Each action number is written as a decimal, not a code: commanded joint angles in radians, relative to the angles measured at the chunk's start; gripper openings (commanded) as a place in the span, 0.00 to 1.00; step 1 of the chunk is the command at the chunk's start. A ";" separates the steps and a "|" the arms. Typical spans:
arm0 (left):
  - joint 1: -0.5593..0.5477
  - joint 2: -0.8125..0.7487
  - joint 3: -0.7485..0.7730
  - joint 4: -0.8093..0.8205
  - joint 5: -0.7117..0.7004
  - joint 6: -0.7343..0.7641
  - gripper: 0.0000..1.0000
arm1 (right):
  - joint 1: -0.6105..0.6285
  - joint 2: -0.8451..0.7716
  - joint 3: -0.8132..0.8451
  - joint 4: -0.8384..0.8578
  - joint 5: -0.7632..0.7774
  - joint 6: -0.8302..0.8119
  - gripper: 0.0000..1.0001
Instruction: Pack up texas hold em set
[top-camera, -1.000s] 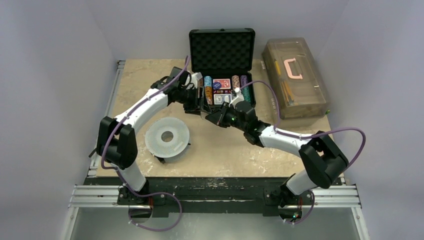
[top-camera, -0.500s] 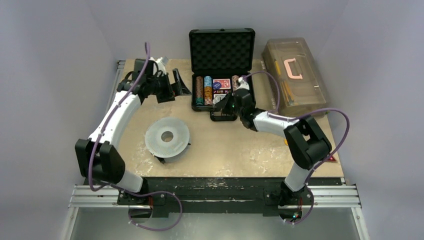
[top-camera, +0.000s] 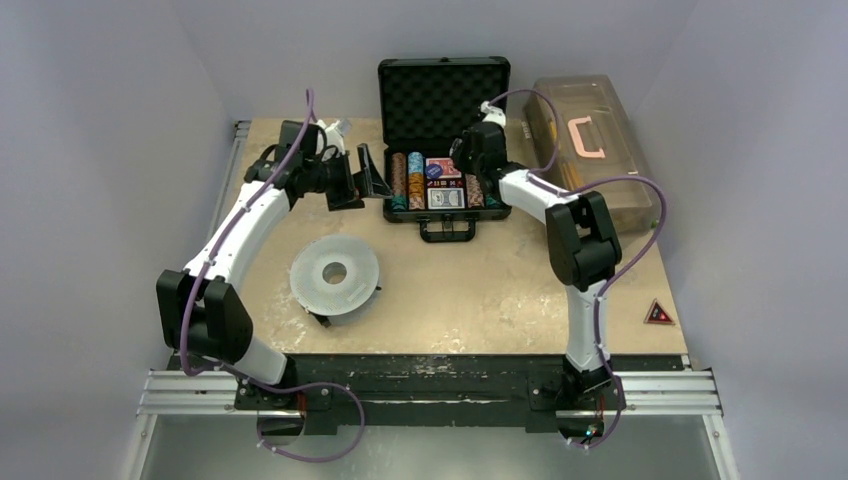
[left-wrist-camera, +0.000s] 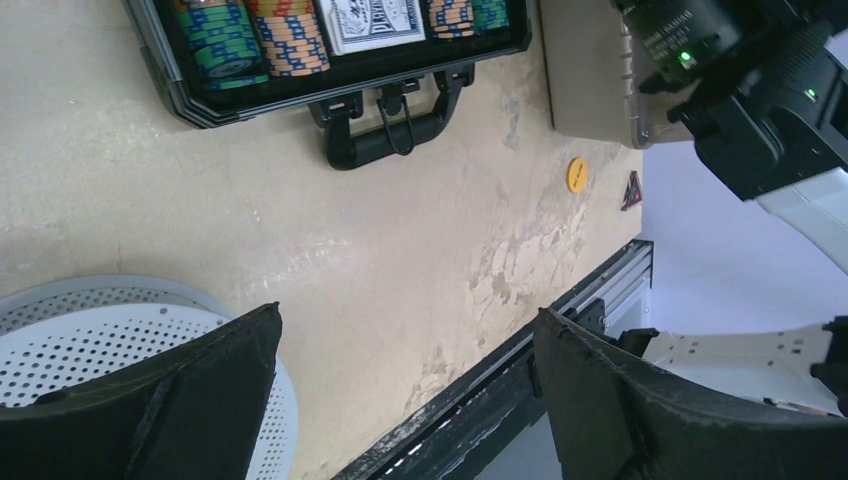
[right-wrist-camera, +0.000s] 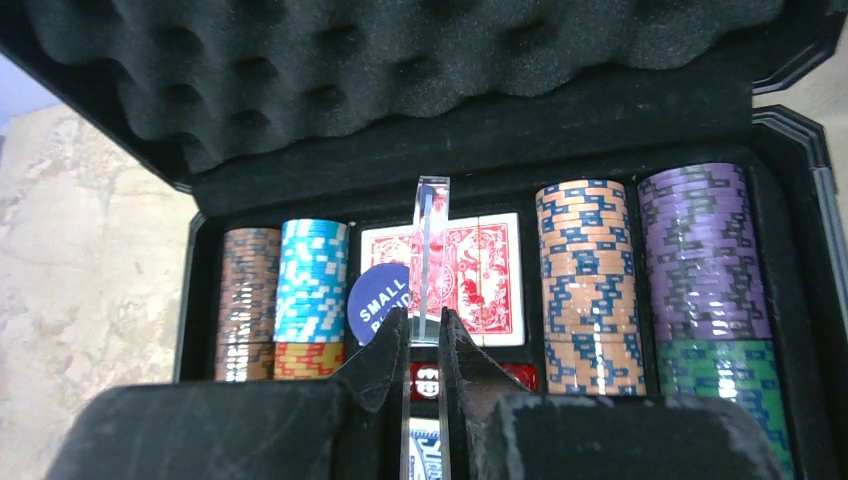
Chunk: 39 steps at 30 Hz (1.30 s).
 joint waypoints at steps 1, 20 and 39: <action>-0.010 -0.006 0.002 0.046 0.049 -0.011 0.92 | -0.003 0.050 0.097 -0.046 -0.006 -0.021 0.00; -0.010 0.011 0.000 0.056 0.068 -0.017 0.92 | -0.027 0.090 0.059 0.025 -0.113 0.142 0.02; -0.012 0.005 -0.003 0.062 0.085 -0.021 0.92 | -0.042 0.106 0.046 0.018 -0.115 0.155 0.13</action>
